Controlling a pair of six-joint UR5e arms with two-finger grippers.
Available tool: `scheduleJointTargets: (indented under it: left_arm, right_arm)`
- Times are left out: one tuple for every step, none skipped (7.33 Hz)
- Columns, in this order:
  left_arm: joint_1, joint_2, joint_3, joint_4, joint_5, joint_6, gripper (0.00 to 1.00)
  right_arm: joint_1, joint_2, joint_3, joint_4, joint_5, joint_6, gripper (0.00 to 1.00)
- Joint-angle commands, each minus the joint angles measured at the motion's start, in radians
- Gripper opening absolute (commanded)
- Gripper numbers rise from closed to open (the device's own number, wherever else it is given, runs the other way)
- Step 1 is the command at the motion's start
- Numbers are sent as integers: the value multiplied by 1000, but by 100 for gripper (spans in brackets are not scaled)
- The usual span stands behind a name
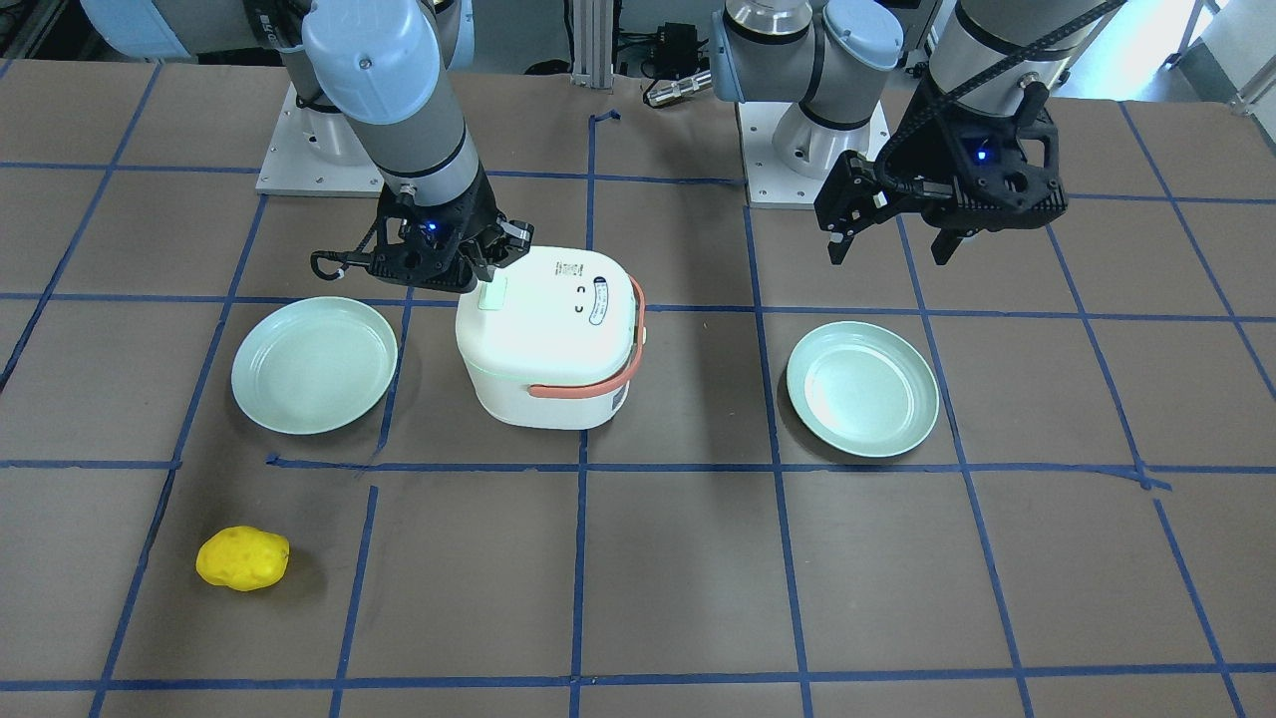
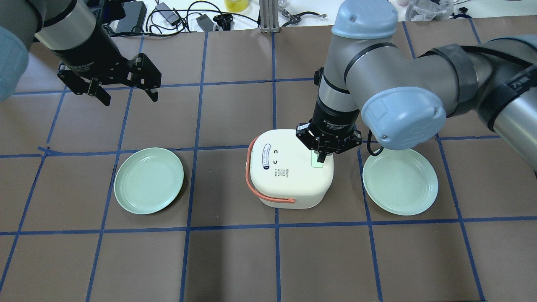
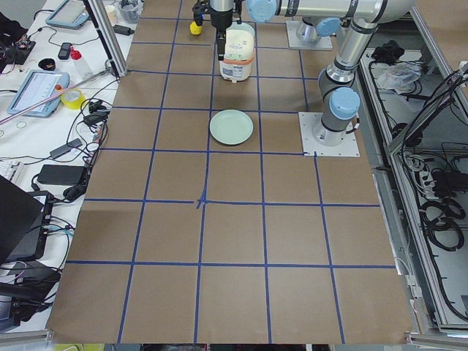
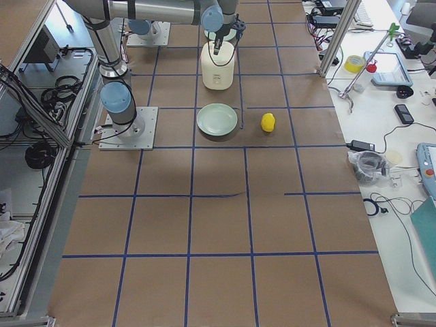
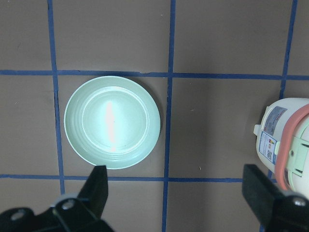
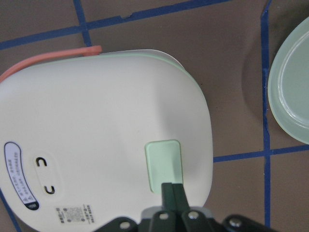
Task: Press rice cooker button
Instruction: 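Press down on the green lid button with the right gripper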
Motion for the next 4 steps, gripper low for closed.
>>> scheduleJointTargets:
  left_arm:
    - [0,0,0,0,0,0,100]
    - [0,0,0,0,0,-1,100]
    - [0,0,0,0,0,0,100]
    - [0,0,0,0,0,0,100]
  right_arm:
    - [5,0,28,-24,0,0,0]
    - [5,0,28,-25,2,0,0]
    - [5,6,28,-25,9,0,0]
    - [5,7,28,-30,29,0,0]
